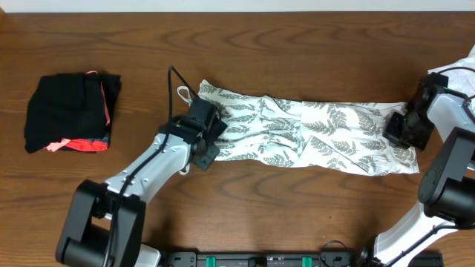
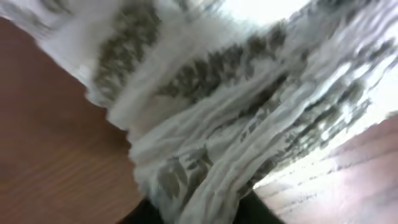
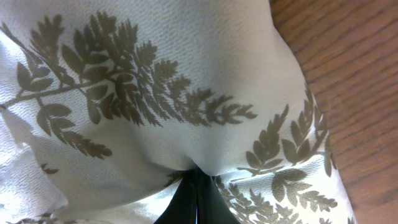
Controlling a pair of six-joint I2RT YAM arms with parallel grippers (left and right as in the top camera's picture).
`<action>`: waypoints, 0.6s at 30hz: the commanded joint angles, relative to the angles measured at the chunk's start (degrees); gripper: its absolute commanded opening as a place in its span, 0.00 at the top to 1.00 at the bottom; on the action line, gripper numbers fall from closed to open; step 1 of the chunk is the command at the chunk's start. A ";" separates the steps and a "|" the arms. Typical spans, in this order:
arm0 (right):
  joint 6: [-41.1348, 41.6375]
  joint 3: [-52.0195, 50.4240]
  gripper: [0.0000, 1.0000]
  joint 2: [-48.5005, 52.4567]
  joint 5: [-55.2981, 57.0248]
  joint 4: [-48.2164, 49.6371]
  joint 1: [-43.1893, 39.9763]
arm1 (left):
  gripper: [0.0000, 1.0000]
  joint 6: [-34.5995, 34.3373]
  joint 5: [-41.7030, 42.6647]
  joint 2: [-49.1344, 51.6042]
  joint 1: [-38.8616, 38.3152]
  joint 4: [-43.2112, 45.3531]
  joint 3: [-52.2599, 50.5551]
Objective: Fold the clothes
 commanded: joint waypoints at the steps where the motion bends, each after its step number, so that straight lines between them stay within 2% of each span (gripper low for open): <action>1: -0.83 -1.01 0.99 2.08 0.85 -0.39 -0.61 | 0.64 -0.17 -1.88 -2.08 -0.11 0.50 1.81; 4: -0.83 -1.03 0.99 2.08 0.83 -0.35 -0.61 | 0.60 -0.15 -2.23 -2.03 -0.07 0.83 1.79; 8: -0.83 -1.01 0.99 2.08 0.83 -0.42 -0.61 | 0.60 -0.33 -6.38 -2.03 -0.07 3.13 1.79; 12: -0.83 -1.03 0.99 2.08 0.83 -0.46 -0.61 | 0.61 -1.55 -6.58 -1.55 -0.04 5.35 1.73; 18: -0.83 -1.01 0.99 2.08 0.83 -0.50 -0.61 | 0.61 -7.58 -6.51 3.28 0.57 7.78 1.68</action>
